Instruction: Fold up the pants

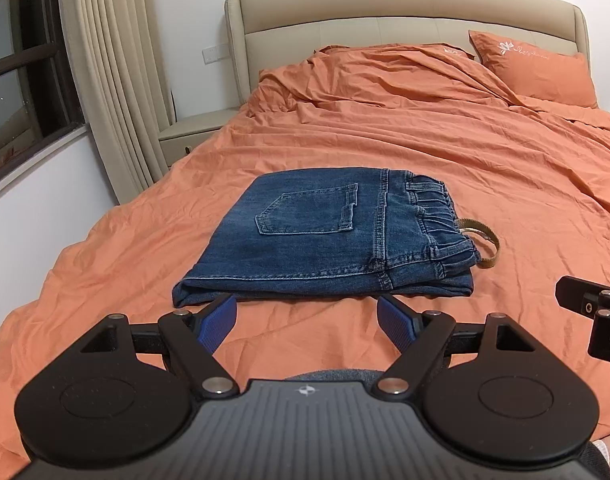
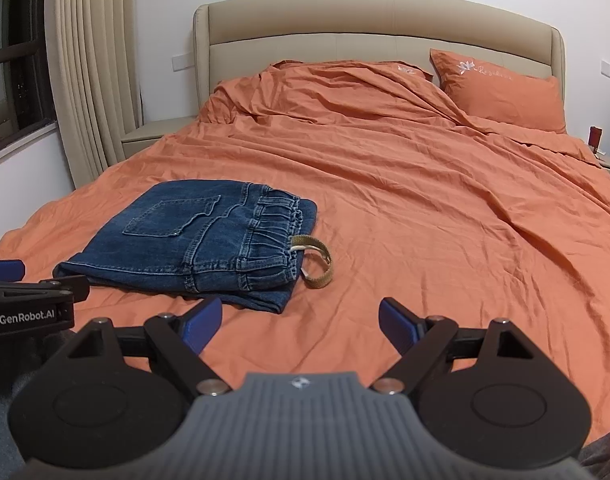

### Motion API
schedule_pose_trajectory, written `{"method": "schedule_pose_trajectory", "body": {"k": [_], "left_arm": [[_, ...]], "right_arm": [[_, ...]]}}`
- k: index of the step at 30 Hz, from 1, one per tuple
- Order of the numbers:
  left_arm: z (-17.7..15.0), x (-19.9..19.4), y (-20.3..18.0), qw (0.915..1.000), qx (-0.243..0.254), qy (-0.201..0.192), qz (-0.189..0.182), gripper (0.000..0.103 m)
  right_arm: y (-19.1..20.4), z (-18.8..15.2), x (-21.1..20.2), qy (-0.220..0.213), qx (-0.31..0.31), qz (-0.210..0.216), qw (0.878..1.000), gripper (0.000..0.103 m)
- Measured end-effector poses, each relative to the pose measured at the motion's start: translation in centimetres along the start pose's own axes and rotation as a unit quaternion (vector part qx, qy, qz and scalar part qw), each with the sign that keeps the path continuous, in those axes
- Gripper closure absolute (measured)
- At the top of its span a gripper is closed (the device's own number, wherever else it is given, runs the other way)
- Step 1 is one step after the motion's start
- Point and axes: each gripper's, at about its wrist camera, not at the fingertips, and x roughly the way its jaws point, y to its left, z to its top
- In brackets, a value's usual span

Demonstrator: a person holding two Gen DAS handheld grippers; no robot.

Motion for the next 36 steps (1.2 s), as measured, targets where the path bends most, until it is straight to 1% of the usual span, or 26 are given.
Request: {"method": "schedule_pose_trajectory", "body": {"k": [36], "left_arm": [[-0.09, -0.16, -0.05, 1.0, -0.001, -0.001, 0.002, 0.01]], "right_arm": [[0.07, 0.1, -0.3, 0.002, -0.002, -0.004, 1.0, 0.021]]}}
